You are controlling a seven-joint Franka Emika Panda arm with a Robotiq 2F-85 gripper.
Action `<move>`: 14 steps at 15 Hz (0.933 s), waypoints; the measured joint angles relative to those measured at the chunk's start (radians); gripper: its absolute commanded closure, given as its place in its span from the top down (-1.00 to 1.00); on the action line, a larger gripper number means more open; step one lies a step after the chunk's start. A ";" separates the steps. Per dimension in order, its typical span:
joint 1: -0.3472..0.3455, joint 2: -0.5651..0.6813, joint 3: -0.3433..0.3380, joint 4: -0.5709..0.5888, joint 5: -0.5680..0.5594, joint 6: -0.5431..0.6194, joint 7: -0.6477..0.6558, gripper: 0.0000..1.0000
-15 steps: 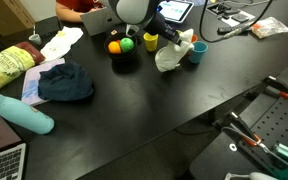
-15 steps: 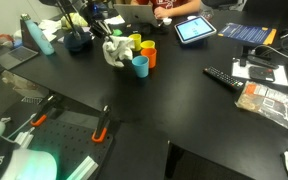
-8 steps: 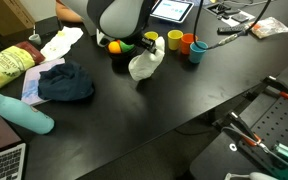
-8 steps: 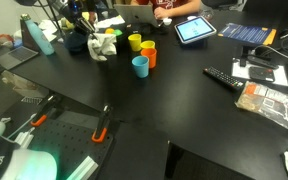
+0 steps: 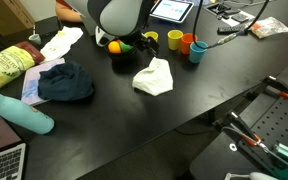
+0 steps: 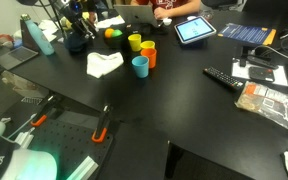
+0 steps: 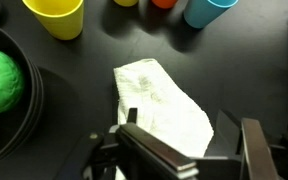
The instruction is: Take the white towel out of the bowl
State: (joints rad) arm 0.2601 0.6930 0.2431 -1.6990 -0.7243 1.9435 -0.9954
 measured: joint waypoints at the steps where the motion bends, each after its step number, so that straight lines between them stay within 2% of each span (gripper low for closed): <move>1: -0.012 0.005 -0.002 0.000 0.000 0.023 -0.014 1.00; 7: -0.074 0.075 -0.003 -0.006 0.004 0.262 -0.119 0.99; 10: -0.084 0.095 -0.003 -0.027 0.032 0.307 -0.144 1.00; 14: -0.110 0.098 0.004 -0.053 0.153 0.358 -0.193 1.00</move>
State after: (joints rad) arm 0.1503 0.7905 0.2470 -1.7516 -0.5709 2.3017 -1.1881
